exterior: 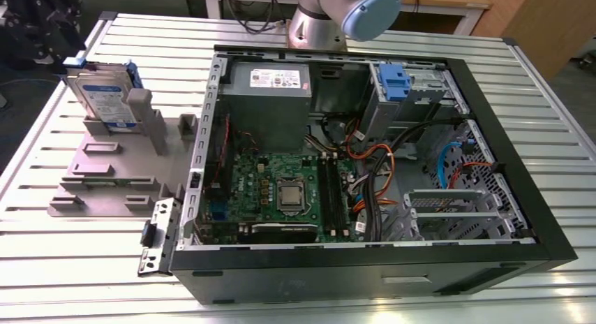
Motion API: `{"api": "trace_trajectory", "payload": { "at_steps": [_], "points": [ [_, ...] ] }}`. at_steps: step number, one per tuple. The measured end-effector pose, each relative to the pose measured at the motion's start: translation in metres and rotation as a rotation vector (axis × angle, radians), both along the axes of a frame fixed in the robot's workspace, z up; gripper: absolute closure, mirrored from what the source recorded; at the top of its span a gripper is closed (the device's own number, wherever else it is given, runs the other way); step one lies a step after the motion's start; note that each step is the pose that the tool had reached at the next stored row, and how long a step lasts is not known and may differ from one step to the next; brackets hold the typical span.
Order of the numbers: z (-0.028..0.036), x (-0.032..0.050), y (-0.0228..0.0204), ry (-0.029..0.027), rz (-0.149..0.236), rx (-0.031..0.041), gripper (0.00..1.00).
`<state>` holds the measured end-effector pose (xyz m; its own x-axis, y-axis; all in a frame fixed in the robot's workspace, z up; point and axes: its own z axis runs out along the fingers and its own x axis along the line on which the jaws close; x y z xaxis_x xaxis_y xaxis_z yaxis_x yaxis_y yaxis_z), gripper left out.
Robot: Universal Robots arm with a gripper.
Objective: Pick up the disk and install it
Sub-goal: 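Pick up the disk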
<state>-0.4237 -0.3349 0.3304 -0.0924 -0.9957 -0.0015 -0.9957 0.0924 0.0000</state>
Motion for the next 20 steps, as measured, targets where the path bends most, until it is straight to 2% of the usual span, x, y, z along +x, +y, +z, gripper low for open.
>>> {"api": "trace_trajectory", "payload": {
  "at_steps": [7,15,17,18,20],
  "points": [
    [-0.0085,-0.0002,0.0002,-0.0003,0.001,0.0030,0.35],
    [-0.0182,-0.0002,0.0001,-0.0008,0.001,0.0031,0.35],
    [-0.0200,-0.0003,0.0001,-0.0008,0.001,0.0031,0.36],
    [-0.0210,-0.0003,0.0002,-0.0009,0.001,0.0031,0.44],
    [-0.0227,-0.0003,0.0001,-0.0009,0.001,0.0031,0.44]
  ]
}}
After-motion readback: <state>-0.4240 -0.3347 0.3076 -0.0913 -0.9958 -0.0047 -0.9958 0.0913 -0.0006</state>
